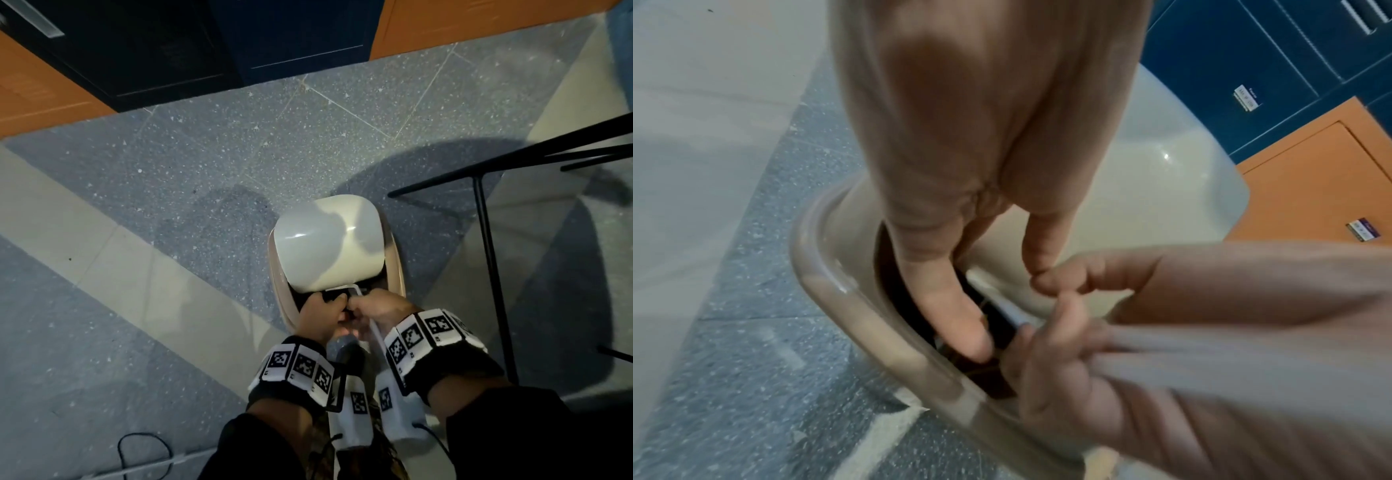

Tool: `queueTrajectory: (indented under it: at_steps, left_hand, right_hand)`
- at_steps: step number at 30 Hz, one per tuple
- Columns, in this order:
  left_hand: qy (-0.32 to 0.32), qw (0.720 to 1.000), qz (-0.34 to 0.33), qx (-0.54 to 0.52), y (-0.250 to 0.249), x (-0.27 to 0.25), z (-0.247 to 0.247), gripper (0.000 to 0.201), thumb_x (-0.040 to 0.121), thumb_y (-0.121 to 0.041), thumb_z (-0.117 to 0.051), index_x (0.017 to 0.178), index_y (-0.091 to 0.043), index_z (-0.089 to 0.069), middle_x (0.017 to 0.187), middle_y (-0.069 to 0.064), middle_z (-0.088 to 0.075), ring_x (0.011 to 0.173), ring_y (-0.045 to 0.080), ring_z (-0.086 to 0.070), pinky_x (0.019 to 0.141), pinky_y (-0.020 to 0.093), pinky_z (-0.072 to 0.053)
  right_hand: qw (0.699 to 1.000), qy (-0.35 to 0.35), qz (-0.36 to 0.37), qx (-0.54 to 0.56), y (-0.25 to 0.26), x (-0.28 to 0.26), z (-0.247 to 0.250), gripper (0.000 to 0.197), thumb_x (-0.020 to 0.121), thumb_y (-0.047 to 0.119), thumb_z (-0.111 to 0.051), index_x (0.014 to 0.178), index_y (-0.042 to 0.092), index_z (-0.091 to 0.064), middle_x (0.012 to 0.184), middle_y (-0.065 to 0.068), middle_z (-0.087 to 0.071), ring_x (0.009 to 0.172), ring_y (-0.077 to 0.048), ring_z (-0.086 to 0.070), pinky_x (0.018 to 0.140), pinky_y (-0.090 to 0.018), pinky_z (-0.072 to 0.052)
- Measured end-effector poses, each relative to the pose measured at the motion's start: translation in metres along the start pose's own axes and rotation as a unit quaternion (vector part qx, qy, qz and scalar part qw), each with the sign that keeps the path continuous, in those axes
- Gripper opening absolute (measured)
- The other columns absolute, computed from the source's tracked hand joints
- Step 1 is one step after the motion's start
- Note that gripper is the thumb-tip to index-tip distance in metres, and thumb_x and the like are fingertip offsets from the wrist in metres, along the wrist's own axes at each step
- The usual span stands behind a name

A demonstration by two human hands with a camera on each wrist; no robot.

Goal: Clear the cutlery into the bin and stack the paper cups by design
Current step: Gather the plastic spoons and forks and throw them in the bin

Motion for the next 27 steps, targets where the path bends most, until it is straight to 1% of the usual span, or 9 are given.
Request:
queueTrajectory:
  at_steps: [2, 6, 11, 13, 15, 18, 21, 24, 27]
  left_hand:
    - [-0.022, 0.999, -0.028, -0.007, 0.001, 0.006, 0.003, 0.028, 0.081, -0.024, -0.06, 0.105, -0.011, -0.054, 0.109, 0.018, -0.061, 0.101, 0.035, -0.061, 0.09, 0.053, -0.051]
    - [-0.025, 0.997, -0.079, -0.007, -0.014, -0.009, 0.007, 0.061, 0.068, -0.033, -0.057, 0.126, -0.014, -0.044, 0.117, 0.015, -0.06, 0.108, 0.037, -0.06, 0.091, 0.058, -0.049]
    - [-0.015, 0.996, -0.079, 0.032, -0.007, -0.011, 0.009, 0.061, 0.073, -0.04, -0.055, 0.129, -0.018, -0.045, 0.125, 0.012, -0.058, 0.115, 0.033, -0.056, 0.099, 0.055, -0.044]
    - [-0.02, 0.992, -0.088, 0.092, -0.01, -0.02, 0.011, 0.045, 0.087, -0.03, -0.052, 0.129, -0.016, -0.047, 0.122, 0.011, -0.059, 0.114, 0.032, -0.055, 0.101, 0.053, -0.043]
    - [-0.017, 0.983, -0.106, 0.15, -0.007, -0.022, 0.014, 0.035, 0.094, -0.017, -0.047, 0.128, -0.009, -0.05, 0.117, 0.012, -0.058, 0.11, 0.029, -0.054, 0.1, 0.046, -0.042]
    - [0.0, 0.963, -0.132, 0.235, 0.003, -0.039, 0.015, 0.039, 0.089, -0.016, -0.05, 0.126, -0.004, -0.052, 0.123, 0.013, -0.06, 0.115, 0.029, -0.054, 0.099, 0.034, -0.041]
    - [0.029, 0.937, -0.139, 0.32, 0.005, -0.087, 0.017, 0.04, 0.091, -0.007, -0.048, 0.13, -0.012, -0.047, 0.126, -0.003, -0.051, 0.122, 0.02, -0.05, 0.099, 0.023, -0.035]
    - [0.035, 0.914, -0.173, 0.365, -0.002, -0.136, 0.016, 0.05, 0.091, -0.005, -0.048, 0.137, -0.023, -0.038, 0.127, -0.009, -0.043, 0.125, 0.011, -0.043, 0.092, 0.008, -0.025]
    - [0.027, 0.903, -0.2, 0.379, -0.018, -0.183, 0.014, 0.05, 0.09, -0.005, -0.048, 0.138, -0.017, -0.038, 0.143, -0.001, -0.043, 0.132, 0.015, -0.04, 0.097, 0.006, -0.021]
  right_hand:
    - [0.997, 0.003, 0.011, 0.082, 0.008, 0.0, 0.0, 0.013, 0.08, 0.001, -0.047, 0.068, 0.0, -0.051, 0.063, -0.016, -0.051, 0.06, -0.03, -0.053, 0.058, -0.038, -0.052]
    - [0.965, -0.021, 0.029, 0.258, 0.017, -0.015, 0.004, 0.022, 0.087, -0.006, -0.036, 0.071, 0.002, -0.049, 0.071, -0.014, -0.047, 0.065, -0.024, -0.047, 0.054, -0.034, -0.044]
    - [0.939, -0.022, 0.036, 0.342, 0.01, -0.016, -0.001, 0.019, 0.09, 0.0, -0.035, 0.086, 0.009, -0.052, 0.085, -0.01, -0.053, 0.08, -0.021, -0.051, 0.059, -0.034, -0.042]
    - [0.942, -0.023, 0.032, 0.332, 0.003, -0.018, -0.004, 0.02, 0.092, 0.001, -0.035, 0.083, 0.009, -0.051, 0.081, -0.007, -0.052, 0.076, -0.018, -0.051, 0.063, -0.035, -0.044]
    - [0.951, -0.027, 0.036, 0.306, -0.007, -0.019, -0.007, 0.02, 0.093, 0.0, -0.034, 0.095, 0.004, -0.054, 0.085, -0.009, -0.055, 0.084, -0.022, -0.056, 0.081, -0.043, -0.048]
    - [0.967, -0.06, 0.066, 0.24, -0.026, -0.031, -0.012, 0.033, 0.094, 0.004, -0.039, 0.126, 0.006, -0.049, 0.122, -0.018, -0.058, 0.116, -0.031, -0.055, 0.093, -0.041, -0.046]
    - [0.961, -0.102, 0.139, 0.214, -0.04, -0.067, -0.018, 0.023, 0.093, 0.005, -0.045, 0.098, 0.019, -0.063, 0.125, -0.017, -0.059, 0.112, -0.031, -0.058, 0.1, -0.041, -0.046]
    - [0.938, -0.133, 0.18, 0.266, -0.046, -0.117, -0.021, 0.02, 0.091, -0.003, -0.045, 0.092, 0.009, -0.062, 0.112, -0.021, -0.061, 0.088, -0.026, -0.059, 0.073, -0.019, -0.053]
    - [0.927, -0.152, 0.231, 0.255, -0.043, -0.182, -0.023, 0.028, 0.09, -0.006, -0.044, 0.082, 0.015, -0.059, 0.1, -0.017, -0.062, 0.074, -0.018, -0.061, 0.069, -0.019, -0.049]
Point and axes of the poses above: each hand's wrist, its own x-axis towards the middle knuckle, its own z-axis out of the back of the hand, y = z × x, the point moved 5 cm from there along x, towards the middle knuckle
